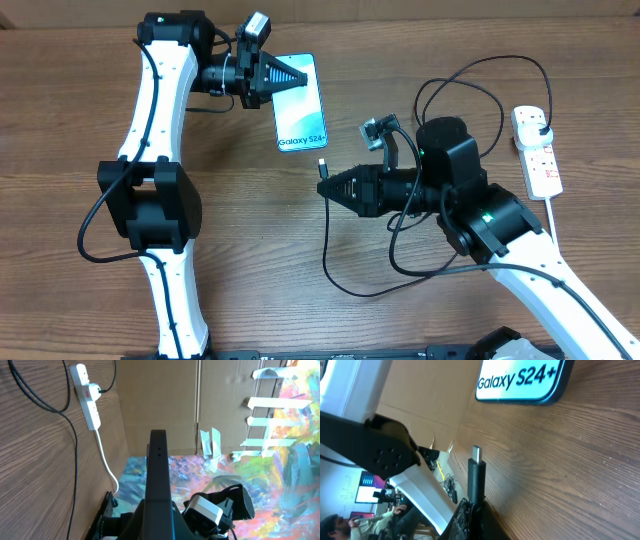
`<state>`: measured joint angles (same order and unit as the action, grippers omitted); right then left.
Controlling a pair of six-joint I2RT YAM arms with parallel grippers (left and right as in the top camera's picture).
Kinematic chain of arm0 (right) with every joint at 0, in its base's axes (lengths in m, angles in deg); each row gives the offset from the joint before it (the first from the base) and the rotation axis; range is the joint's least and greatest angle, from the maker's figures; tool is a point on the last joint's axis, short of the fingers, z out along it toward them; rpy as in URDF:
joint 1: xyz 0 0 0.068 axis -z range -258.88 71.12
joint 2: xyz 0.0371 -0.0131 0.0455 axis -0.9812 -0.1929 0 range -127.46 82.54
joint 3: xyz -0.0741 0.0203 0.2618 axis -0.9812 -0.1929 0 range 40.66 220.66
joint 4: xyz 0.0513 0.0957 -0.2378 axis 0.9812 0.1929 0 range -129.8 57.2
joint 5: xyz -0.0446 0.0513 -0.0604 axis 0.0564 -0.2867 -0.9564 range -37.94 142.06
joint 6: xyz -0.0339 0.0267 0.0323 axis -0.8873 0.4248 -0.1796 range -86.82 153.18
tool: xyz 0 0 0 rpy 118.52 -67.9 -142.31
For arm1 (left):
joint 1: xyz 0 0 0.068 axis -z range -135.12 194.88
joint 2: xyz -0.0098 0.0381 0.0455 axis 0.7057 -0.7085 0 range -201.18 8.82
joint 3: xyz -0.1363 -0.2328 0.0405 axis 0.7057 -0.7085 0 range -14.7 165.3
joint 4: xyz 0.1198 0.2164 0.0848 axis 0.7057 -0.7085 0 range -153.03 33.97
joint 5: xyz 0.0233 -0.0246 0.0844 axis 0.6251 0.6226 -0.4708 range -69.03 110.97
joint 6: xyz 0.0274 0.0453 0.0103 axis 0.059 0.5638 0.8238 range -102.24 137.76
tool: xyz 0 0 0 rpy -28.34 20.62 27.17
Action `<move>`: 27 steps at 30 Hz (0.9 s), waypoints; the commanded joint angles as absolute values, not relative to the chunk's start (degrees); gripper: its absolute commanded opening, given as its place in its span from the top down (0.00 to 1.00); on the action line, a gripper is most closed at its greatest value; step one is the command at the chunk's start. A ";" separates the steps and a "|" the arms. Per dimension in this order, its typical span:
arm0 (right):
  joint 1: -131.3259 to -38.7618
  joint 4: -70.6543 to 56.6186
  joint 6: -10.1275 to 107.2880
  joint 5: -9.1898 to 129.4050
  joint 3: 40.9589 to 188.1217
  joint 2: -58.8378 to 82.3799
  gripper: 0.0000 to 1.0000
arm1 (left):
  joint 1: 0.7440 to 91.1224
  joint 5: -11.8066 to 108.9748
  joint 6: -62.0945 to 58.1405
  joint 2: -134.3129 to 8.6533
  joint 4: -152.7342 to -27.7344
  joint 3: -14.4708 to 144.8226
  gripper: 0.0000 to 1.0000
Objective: Plug charger to phone and switch on socket
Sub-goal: 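Lift the plug and bring it below the phone's bottom edge, then align the plug tip with the phone's charging port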
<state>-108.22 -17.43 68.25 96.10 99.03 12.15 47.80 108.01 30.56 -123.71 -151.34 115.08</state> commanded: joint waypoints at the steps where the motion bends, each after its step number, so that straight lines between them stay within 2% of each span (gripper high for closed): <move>1: -108.88 -19.03 70.28 95.79 99.10 9.71 0.96 | 48.33 111.53 29.73 -121.26 -151.14 116.32 0.96; 27: -110.37 -23.09 75.18 92.66 99.10 6.75 0.96 | 49.81 111.51 27.96 -121.26 -150.46 116.32 0.96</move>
